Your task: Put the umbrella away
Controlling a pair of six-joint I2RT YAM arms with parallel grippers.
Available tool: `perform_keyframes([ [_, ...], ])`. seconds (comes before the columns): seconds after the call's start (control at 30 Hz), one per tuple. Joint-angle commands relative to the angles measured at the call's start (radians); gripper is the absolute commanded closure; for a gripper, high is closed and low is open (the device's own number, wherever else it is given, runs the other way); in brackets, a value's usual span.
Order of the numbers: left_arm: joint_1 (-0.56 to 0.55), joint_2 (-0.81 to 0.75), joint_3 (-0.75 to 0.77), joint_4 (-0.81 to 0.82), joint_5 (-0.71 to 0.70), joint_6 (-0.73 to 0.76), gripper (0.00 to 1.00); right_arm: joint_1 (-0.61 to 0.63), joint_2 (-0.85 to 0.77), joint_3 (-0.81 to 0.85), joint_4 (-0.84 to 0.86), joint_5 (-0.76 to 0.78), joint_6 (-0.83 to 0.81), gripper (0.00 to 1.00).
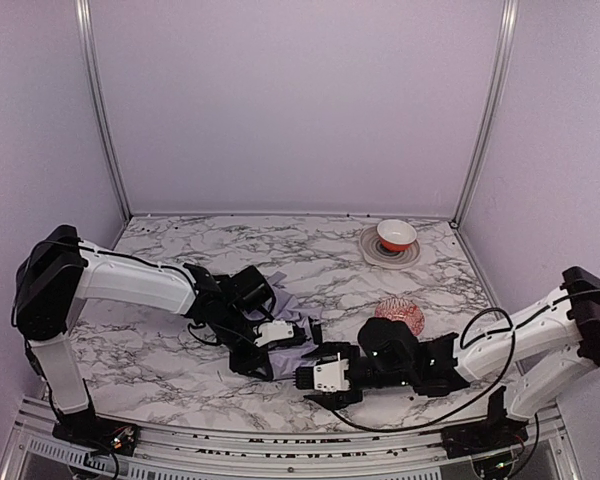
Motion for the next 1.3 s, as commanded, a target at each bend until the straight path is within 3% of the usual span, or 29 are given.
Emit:
perform_keyframes([
  [0.0,0.001,0.098,-0.037,-0.206,0.093,-0.012,0.76,0.033,0.159,0.089,0.125,0.286,-0.121,0.23],
  [0.2,0.008,0.11,-0.033,-0.218,0.12,-0.001,0.76,0.036,0.256,0.119,0.181,0.334,-0.184,0.2],
  [0.47,0.022,0.121,-0.026,-0.227,0.138,0.003,0.77,0.036,0.363,0.147,0.124,0.361,-0.21,0.25],
  [0.7,0.023,0.128,-0.023,-0.228,0.153,0.012,0.77,0.036,0.423,0.202,0.043,0.368,-0.166,0.44],
  [0.8,0.029,0.088,-0.028,-0.205,0.148,0.007,0.66,0.036,0.42,0.202,0.023,0.367,-0.157,0.6],
  [0.9,0.046,0.005,-0.048,-0.133,0.079,-0.031,0.38,0.036,0.414,0.21,-0.03,0.338,-0.136,0.7],
  [1.0,0.056,-0.099,-0.092,-0.009,-0.029,-0.071,0.19,0.036,0.413,0.227,-0.1,0.295,-0.096,0.74],
  [1.03,0.057,-0.142,-0.115,0.034,-0.065,-0.082,0.06,0.036,0.415,0.234,-0.126,0.281,-0.078,0.76],
  [1.07,0.057,-0.188,-0.143,0.085,-0.096,-0.089,0.02,0.035,0.417,0.241,-0.156,0.268,-0.063,0.76],
  [1.27,0.057,-0.556,-0.397,0.418,-0.171,-0.083,0.01,0.026,0.444,0.278,-0.324,0.156,0.031,0.79],
])
